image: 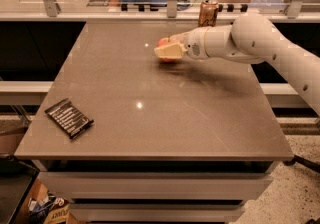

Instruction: Move apple near rxbar chocolate

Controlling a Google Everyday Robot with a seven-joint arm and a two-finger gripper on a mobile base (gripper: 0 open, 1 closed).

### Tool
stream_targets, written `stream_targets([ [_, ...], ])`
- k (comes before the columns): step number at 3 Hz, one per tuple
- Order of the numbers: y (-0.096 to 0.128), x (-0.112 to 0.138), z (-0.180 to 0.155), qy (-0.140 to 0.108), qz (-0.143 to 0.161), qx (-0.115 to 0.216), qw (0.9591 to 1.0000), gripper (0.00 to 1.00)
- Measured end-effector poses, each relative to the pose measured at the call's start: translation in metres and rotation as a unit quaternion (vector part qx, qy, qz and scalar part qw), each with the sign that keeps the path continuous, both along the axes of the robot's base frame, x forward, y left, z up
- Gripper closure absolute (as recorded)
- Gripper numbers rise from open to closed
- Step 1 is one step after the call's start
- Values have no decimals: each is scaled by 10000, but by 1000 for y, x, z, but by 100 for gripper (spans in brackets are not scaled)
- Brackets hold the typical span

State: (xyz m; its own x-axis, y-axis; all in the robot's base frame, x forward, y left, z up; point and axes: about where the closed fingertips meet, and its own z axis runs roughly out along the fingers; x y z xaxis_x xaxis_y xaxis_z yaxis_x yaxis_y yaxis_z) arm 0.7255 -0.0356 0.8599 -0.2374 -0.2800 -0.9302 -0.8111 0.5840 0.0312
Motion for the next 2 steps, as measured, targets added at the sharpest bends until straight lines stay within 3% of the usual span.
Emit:
stream_targets([
  [2, 5, -51, 33, -111, 475, 25, 9988, 100],
])
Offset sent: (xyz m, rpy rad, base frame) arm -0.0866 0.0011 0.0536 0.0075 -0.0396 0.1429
